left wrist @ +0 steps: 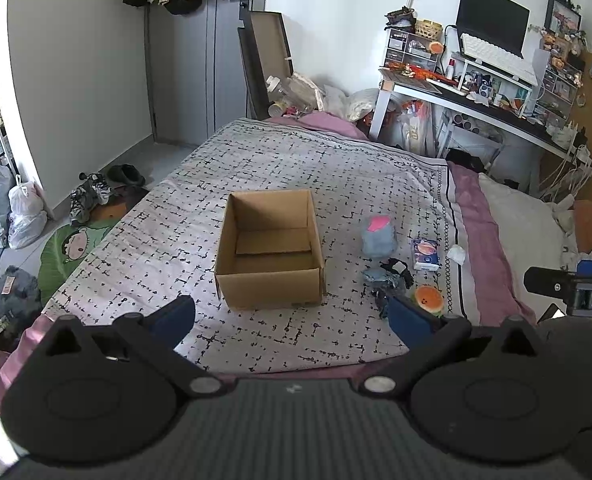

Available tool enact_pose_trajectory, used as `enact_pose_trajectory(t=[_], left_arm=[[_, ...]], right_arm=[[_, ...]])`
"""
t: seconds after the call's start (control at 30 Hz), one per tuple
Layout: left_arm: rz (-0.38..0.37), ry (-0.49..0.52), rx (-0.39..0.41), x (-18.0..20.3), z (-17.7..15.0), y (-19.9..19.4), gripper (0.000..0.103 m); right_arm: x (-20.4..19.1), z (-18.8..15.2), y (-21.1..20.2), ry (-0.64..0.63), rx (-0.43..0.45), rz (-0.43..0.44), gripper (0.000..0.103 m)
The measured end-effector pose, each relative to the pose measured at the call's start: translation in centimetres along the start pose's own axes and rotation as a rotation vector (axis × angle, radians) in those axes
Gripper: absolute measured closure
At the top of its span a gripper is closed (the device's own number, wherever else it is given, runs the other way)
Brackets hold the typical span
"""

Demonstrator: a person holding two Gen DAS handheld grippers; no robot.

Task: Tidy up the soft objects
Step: 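Move both tools toward the clear bag and the orange burger plush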

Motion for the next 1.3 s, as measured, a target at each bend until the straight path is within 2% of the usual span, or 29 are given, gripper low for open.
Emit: enact_pose_trajectory(t=[1.3], left_arm=[[-0.023, -0.008, 0.003, 0.43, -0.09, 0.03, 0.001]], right_arm=[[0.74, -0.23, -0.46, 0.009, 0.009, -0.025, 0.000]])
Point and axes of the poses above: each gripper's, at about its wrist camera, not at the fingertips, and y roughly the way its jaws point, x to its right, z to its top, the point moved 6 cm from there along y, roughly the way its jaws point, and after that the axes turned 3 degrees about z, right-handed, at the moved point
